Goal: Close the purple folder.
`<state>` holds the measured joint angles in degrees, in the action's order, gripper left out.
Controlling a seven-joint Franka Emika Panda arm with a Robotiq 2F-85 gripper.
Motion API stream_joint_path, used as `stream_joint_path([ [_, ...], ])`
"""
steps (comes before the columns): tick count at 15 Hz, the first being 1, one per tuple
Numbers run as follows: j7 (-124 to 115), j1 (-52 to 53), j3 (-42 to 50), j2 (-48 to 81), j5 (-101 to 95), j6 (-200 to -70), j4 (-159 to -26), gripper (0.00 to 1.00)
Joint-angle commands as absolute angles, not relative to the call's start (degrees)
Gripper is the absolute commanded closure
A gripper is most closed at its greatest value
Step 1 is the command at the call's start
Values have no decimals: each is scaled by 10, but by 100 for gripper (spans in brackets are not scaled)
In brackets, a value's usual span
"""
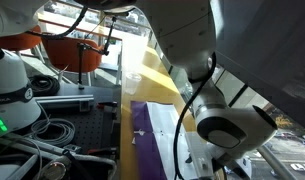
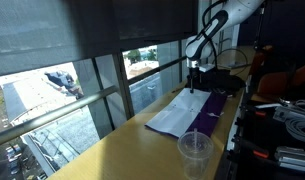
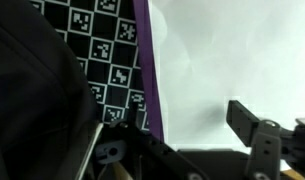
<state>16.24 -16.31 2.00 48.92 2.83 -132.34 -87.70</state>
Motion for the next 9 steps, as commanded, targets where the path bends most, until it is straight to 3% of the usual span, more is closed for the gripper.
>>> stream_joint_path([
  [1, 171, -171, 9, 498, 39, -1311, -858, 42],
  [9, 173, -171, 3, 494, 41, -1308, -853, 99],
])
